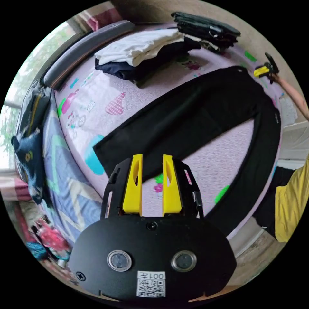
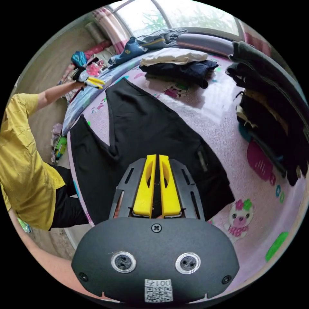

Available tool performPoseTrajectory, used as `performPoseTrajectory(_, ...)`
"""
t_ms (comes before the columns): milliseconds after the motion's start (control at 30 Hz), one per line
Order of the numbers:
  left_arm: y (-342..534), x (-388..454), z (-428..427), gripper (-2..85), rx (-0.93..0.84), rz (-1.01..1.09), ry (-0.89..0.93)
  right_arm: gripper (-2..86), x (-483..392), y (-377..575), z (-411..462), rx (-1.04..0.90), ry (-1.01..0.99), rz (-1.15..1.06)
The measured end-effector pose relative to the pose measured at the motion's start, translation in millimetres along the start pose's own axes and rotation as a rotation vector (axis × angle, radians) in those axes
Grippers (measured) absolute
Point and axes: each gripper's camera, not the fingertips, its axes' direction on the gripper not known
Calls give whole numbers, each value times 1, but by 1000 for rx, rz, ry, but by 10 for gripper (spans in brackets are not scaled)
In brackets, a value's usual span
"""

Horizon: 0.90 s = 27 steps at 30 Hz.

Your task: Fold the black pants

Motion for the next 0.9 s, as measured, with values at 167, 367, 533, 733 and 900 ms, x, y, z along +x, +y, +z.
performPoseTrajectory(167,-68,-34,22,12,-124,218,-150,80,42,-56,13,-168,19,-42)
performPoseTrajectory(367,-114,-64,53,58,-269,383,-209,92,64,-108,32,-364,57,-125)
performPoseTrajectory(533,-127,-81,67,64,-355,451,-200,94,65,-140,42,-441,84,-187)
performPoseTrajectory(733,-126,-101,81,36,-413,474,-213,96,69,-161,44,-477,91,-186)
performPoseTrajectory(900,-124,-114,89,56,-445,491,-224,103,69,-171,42,-522,108,-195)
